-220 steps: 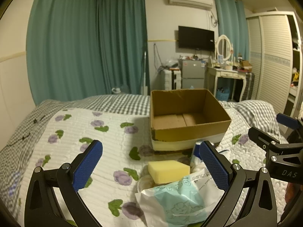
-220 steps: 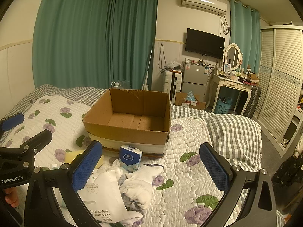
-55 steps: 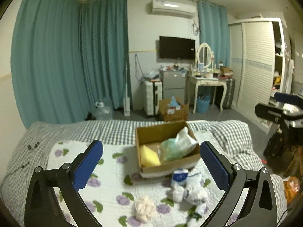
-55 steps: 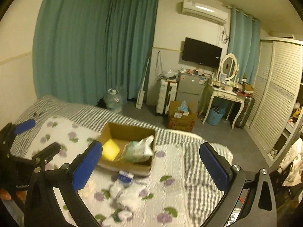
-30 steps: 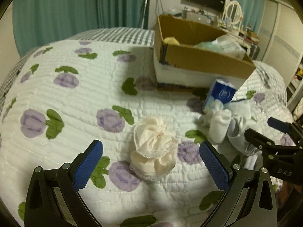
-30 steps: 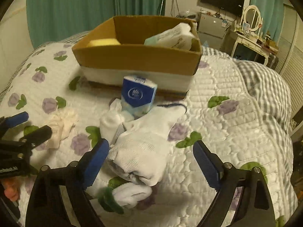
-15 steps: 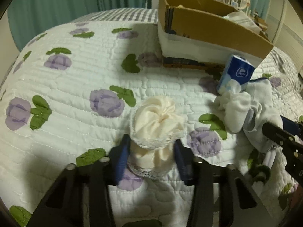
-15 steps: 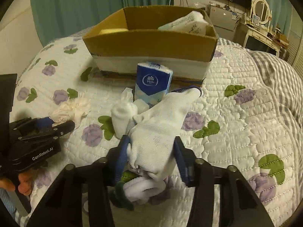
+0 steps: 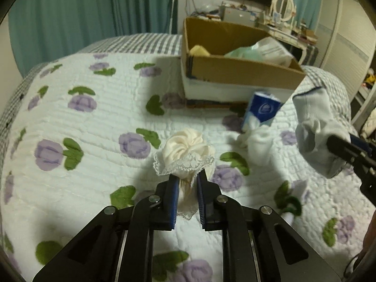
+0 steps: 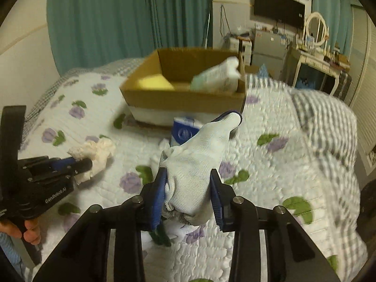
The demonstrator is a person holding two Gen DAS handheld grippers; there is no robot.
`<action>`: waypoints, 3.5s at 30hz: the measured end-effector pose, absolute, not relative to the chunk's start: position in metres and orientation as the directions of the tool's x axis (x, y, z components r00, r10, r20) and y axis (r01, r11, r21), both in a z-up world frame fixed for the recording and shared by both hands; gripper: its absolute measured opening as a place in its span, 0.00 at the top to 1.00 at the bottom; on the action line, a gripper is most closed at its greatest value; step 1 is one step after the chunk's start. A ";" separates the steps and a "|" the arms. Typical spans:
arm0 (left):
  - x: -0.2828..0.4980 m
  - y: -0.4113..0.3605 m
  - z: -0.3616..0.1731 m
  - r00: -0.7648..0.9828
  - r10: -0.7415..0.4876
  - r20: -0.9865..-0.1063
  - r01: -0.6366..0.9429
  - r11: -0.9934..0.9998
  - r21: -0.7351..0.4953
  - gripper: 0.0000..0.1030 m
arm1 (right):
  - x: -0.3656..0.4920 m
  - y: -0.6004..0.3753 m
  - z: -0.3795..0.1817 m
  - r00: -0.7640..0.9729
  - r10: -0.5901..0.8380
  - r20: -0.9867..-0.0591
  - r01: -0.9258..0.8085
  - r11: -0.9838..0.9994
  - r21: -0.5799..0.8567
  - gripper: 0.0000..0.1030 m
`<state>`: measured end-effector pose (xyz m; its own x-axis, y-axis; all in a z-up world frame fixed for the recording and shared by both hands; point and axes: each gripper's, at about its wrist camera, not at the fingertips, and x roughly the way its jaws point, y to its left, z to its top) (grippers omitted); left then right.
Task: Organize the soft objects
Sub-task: 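Grasp the cream lace cloth with the left gripper while the right grasps the white sock, then carry lace cloth and sock over the box and open both grippers, then grasp the white sock with the green band with the right gripper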
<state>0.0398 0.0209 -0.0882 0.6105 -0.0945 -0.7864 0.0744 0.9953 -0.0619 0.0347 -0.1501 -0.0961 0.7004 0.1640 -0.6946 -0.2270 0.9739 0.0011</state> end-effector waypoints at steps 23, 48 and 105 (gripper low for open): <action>0.174 -0.025 0.037 0.770 -0.172 -0.615 0.180 0.982 -0.050 0.87 | 0.150 -0.153 0.041 0.844 0.199 -0.498 -0.271 0.960 -0.076 0.66; 0.180 -0.018 0.008 0.771 -0.142 -0.621 0.176 0.984 -0.008 0.34 | 0.191 -0.170 0.018 0.839 0.173 -0.517 -0.197 0.980 0.008 0.23; 0.029 -0.004 -0.088 0.634 -0.079 -0.769 0.094 0.995 -0.025 0.04 | 0.050 -0.134 -0.114 0.541 0.197 -0.817 -0.307 0.951 0.026 0.74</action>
